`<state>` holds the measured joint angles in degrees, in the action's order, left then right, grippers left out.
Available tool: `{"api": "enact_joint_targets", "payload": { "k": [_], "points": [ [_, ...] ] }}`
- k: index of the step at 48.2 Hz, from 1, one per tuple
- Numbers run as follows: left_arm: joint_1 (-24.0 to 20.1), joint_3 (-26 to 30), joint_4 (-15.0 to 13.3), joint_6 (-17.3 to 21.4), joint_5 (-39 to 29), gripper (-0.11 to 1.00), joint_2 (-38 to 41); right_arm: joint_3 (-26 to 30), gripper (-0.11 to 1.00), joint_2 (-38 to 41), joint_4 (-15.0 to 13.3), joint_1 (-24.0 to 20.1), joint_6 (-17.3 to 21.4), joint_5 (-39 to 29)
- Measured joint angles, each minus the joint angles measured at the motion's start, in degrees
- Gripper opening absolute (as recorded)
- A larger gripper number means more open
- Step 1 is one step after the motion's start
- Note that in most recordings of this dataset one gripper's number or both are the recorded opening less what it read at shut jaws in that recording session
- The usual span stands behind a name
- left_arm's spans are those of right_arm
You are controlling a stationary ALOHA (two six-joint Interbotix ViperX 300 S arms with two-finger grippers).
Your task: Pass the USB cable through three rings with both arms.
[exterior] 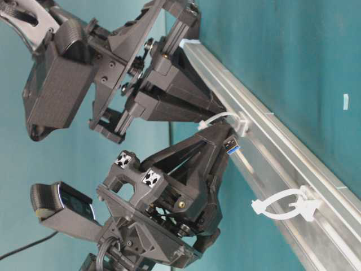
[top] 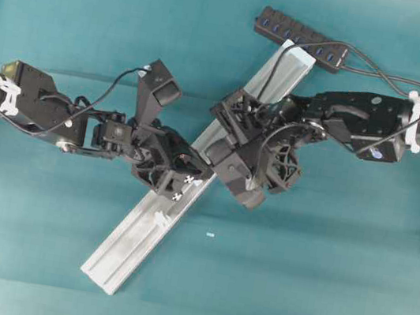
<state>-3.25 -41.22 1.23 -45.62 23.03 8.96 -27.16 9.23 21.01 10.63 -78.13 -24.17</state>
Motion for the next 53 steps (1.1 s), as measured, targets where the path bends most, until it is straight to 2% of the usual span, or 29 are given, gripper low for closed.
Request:
{"api": "enact_joint_targets", "payload": {
  "k": [4, 10, 16, 18, 33, 41, 53],
  "points": [
    [0.09, 0.0, 0.0, -0.09, -0.26, 0.16, 0.0, -0.18, 0.16, -0.09, 1.76, 0.09, 0.0, 0.0],
    [0.18, -0.18, 0.0, -0.18, -0.44, 0.15, 0.0, -0.7, 0.46, -0.26, 4.13, 0.35, 0.0, 0.0],
    [0.18, -0.18, 0.0, -0.35, -0.44, 0.13, 0.0, -1.76, 0.79, -0.97, 4.66, 0.53, 0.09, 0.09],
    [0.18, -0.26, 0.0, -0.35, -0.44, 0.13, 0.0, -2.29, 0.86, -1.41, 4.75, 0.35, 0.18, 0.09],
    [1.32, -2.46, 0.0, -5.1, -0.44, 0.11, -0.44, -6.06, 0.82, -6.77, 5.01, 0.35, 0.18, 5.54],
    [2.72, -3.25, 0.0, -5.36, -0.44, 0.11, -1.93, -8.44, 0.82, -7.73, 5.01, 0.26, 0.09, 7.29],
    [3.34, -3.69, 0.0, -5.45, -0.53, 0.11, -4.66, -8.44, 0.82, -7.91, 5.01, -0.62, 0.18, 7.47]
  ]
}}
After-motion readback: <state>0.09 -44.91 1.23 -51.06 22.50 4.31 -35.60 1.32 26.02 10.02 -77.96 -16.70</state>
